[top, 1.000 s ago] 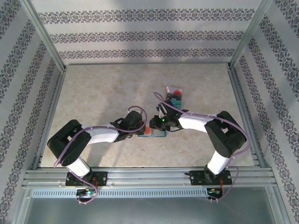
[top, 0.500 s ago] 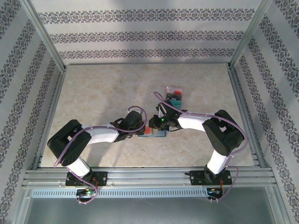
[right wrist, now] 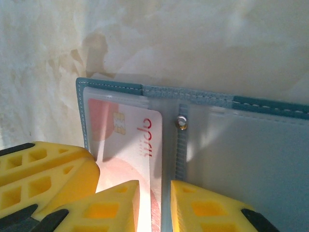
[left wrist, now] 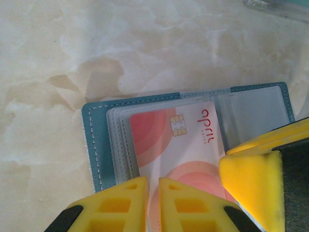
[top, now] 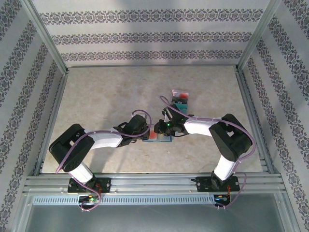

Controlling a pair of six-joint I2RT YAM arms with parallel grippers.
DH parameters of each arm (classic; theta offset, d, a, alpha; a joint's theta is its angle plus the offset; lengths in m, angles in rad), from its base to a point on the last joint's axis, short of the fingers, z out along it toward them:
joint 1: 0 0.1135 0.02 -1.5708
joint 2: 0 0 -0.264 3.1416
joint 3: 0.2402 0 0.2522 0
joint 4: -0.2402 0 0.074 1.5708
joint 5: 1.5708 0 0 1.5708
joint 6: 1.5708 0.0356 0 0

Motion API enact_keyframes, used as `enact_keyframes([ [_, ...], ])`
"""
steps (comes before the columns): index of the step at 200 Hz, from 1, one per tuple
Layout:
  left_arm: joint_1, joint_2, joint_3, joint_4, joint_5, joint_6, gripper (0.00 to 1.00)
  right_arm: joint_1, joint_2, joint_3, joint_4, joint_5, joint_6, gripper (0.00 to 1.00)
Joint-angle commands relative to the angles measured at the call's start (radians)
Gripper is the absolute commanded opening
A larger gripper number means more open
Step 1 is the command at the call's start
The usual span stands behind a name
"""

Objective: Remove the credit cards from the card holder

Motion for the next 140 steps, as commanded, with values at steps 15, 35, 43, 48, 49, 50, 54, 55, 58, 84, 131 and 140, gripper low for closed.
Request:
enact_keyframes([
  [15, 0.013, 0.019, -0.026, -0.001, 0.016, -0.014, 0.14, -0.005, 0.015, -0.026, 0.035, -0.003, 0.022, 0.26],
  [35, 0.013, 0.024, -0.024, 0.001, 0.021, -0.015, 0.14, -0.005, 0.023, -0.039, 0.098, -0.036, 0.041, 0.25],
  [43, 0.013, 0.025, -0.024, 0.002, 0.021, -0.015, 0.14, -0.007, 0.023, -0.045, 0.126, -0.052, 0.051, 0.24],
  [48, 0.013, 0.025, -0.024, 0.001, 0.020, -0.016, 0.14, -0.007, 0.021, -0.049, 0.141, -0.059, 0.056, 0.23],
  [49, 0.013, 0.025, -0.024, 0.001, 0.020, -0.016, 0.14, -0.008, 0.021, -0.050, 0.144, -0.061, 0.056, 0.23],
  [50, 0.013, 0.025, -0.024, 0.000, 0.020, -0.016, 0.14, -0.008, 0.021, -0.051, 0.147, -0.063, 0.058, 0.23],
  [54, 0.013, 0.025, -0.024, 0.000, 0.020, -0.016, 0.14, -0.010, 0.020, -0.053, 0.157, -0.067, 0.061, 0.22],
  [55, 0.013, 0.025, -0.024, 0.000, 0.020, -0.015, 0.14, -0.010, 0.019, -0.054, 0.159, -0.068, 0.062, 0.22],
  [58, 0.013, 0.025, -0.025, 0.000, 0.020, -0.015, 0.14, -0.010, 0.017, -0.057, 0.166, -0.071, 0.065, 0.22],
  [84, 0.013, 0.024, -0.025, -0.003, 0.018, -0.016, 0.14, -0.020, -0.004, -0.075, 0.207, -0.090, 0.074, 0.21],
  [131, 0.013, 0.020, -0.030, -0.004, 0.012, -0.015, 0.14, -0.038, -0.036, -0.116, 0.296, -0.120, 0.093, 0.20],
  [140, 0.013, 0.020, -0.029, -0.004, 0.012, -0.015, 0.15, -0.038, -0.035, -0.122, 0.321, -0.135, 0.103, 0.20],
])
